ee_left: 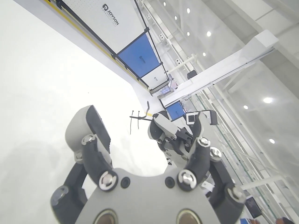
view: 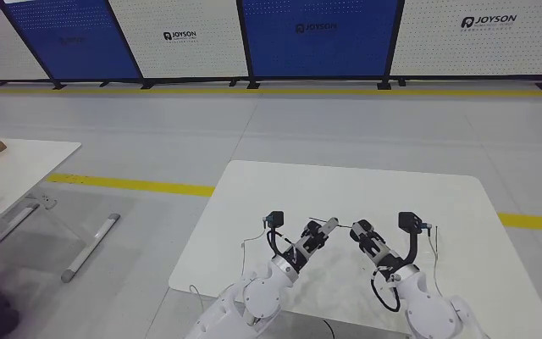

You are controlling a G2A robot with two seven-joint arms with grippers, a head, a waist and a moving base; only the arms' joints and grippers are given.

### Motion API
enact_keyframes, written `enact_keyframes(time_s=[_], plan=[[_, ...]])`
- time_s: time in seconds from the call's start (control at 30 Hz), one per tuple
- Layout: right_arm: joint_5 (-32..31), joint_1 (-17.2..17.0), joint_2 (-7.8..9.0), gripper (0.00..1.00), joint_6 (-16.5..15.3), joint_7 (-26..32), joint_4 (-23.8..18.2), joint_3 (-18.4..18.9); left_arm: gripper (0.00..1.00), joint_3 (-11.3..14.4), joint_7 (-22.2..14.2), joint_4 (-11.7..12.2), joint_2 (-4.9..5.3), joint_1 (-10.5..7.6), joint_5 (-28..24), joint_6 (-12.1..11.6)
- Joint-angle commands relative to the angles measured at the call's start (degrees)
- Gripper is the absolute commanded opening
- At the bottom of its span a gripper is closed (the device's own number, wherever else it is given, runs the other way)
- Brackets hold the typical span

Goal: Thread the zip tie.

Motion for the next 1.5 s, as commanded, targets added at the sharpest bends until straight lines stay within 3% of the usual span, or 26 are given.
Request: enact_keyframes(time_s=[0.0,0.1,0.17,0.67,0.7,0.8,0.83,0.87,0.9,0.93,0.97,1.07,1.3,1.47], plan=[[-0.04,0.04,-0.01,0.0,-0.01,0.06,0.04,0.0,0.22,0.06,0.05,0.1,-0.04,-0.06,-0.03,0.0],[0.02,0.03,-0.02,0.0,-0.07,0.04,0.09,0.02,0.05,0.29,0.16,0.32,-0.13,-0.22,0.03,0.0],[0.11,0.02,-0.03,0.0,-0.14,0.06,0.12,0.06,0.0,0.48,0.25,0.47,-0.19,-0.33,0.07,0.06],[0.58,0.24,0.01,0.0,-0.47,1.27,0.03,0.46,0.0,0.76,0.35,0.84,-0.4,-0.56,0.3,0.3],[0.48,0.25,0.02,0.13,-0.39,1.39,0.01,0.48,0.0,0.77,0.36,0.87,-0.42,-0.59,0.28,0.33],[0.06,0.24,0.05,0.96,-0.11,1.66,-0.26,0.53,0.0,0.81,0.65,0.95,-0.52,-0.75,-0.05,0.63],[0.08,0.18,0.06,1.0,-0.13,1.64,-0.38,0.59,0.0,0.85,0.76,0.96,-0.56,-0.82,-0.16,0.75],[0.08,0.13,0.06,0.98,-0.16,1.6,-0.46,0.63,0.0,0.88,0.81,0.97,-0.59,-0.86,-0.22,0.82],[0.08,0.09,0.07,0.94,-0.18,1.59,-0.52,0.66,0.0,0.92,0.85,0.98,-0.62,-0.9,-0.26,0.89],[0.09,0.05,0.07,0.8,-0.24,1.56,-0.6,0.71,0.0,0.97,0.86,0.99,-0.65,-0.94,-0.29,0.96],[0.13,0.02,0.08,0.78,-0.29,1.51,-0.65,0.76,0.0,1.04,0.83,0.98,-0.67,-0.97,-0.28,1.0],[0.15,-0.08,0.08,1.0,-0.34,1.41,-0.73,0.84,0.0,1.0,1.17,0.99,-0.75,-1.01,-0.58,1.35],[-3.44,-1.01,0.31,1.0,-0.36,0.06,-0.4,1.36,0.0,-0.07,4.78,-0.07,-1.26,-0.74,-6.04,1.1],[-9.36,-1.03,0.28,1.0,1.44,-5.38,0.65,1.58,0.0,-0.49,4.22,-1.64,-1.49,-0.06,-11.26,-0.51]])
